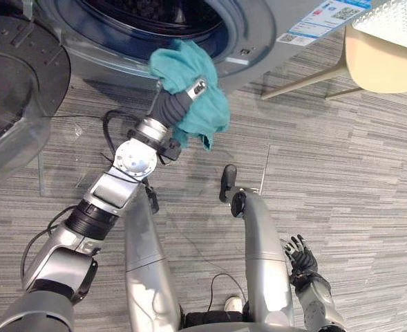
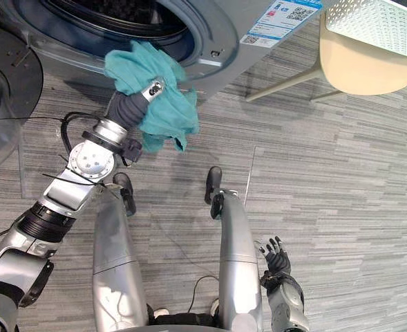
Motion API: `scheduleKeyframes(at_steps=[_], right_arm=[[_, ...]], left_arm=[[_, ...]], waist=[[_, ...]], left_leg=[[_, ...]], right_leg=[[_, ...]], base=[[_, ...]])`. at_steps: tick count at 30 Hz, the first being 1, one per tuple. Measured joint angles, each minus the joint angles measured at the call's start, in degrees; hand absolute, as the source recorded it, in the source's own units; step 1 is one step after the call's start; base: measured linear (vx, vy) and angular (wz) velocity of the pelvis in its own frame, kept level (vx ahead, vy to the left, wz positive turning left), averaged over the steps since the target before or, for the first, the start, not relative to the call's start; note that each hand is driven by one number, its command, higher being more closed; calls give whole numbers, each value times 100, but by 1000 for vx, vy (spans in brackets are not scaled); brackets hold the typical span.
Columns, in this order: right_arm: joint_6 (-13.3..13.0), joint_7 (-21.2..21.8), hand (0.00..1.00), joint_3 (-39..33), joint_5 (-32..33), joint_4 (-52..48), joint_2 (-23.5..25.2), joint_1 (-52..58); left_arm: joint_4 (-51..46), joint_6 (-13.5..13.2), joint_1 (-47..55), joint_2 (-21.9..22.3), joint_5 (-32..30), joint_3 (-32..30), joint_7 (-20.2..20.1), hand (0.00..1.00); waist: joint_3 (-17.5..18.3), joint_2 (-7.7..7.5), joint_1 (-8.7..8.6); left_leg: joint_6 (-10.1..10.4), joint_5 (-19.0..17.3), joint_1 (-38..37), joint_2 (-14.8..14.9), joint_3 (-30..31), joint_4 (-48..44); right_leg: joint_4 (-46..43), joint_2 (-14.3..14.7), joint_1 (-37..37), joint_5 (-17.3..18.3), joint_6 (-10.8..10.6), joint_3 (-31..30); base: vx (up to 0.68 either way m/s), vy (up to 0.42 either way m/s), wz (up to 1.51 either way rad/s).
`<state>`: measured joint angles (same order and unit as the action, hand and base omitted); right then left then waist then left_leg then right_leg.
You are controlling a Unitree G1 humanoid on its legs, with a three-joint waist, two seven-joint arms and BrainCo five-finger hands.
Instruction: Pick up the laundry basket with both hands and put the clothes into the washing machine.
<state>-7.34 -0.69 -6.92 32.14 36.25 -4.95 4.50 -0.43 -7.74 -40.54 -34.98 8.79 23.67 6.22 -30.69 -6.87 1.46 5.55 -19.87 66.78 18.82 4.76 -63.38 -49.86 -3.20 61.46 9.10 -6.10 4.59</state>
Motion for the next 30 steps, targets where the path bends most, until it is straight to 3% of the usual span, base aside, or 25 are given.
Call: scheduleKeyframes(at_steps=[6,12,19,26,30], right_arm=[[-3,86,0,22,1,13,-2,7],[4,94,0,19,6,99,14,44],[28,106,0,7,160,297,12,46],[22,214,0,5,221,297,9,46],[19,208,0,3,406,320,24,54]], left_arm=[[846,18,-1146,-68,-190,-29,80,100],[1031,82,-1850,-834,-296,98,198,100],[1098,74,-2187,-1276,-290,353,140,100],[2299,87,-3306,-1367,-287,821,135,100],[2824,226,-4079,-1391,-271,857,233,100]], waist=[[0,0,-38],[-11,18,-45],[-24,39,-29],[-23,38,-44],[-24,38,-105]], left_leg=[[83,52,-46,26,0,25],[85,52,47,113,-32,21],[69,43,160,123,-122,-80],[20,23,318,157,-332,-82],[-66,58,607,179,-403,-201]], right_leg=[[6,36,-17,-35,23,-5],[140,118,50,-116,37,-23],[103,128,213,-178,1,-145],[362,165,394,-413,-67,-349],[438,210,649,-597,-108,-472]], base=[[25,-41,-3],[37,-7,-10],[21,7,-5],[-29,30,-13],[-6,68,-16]])
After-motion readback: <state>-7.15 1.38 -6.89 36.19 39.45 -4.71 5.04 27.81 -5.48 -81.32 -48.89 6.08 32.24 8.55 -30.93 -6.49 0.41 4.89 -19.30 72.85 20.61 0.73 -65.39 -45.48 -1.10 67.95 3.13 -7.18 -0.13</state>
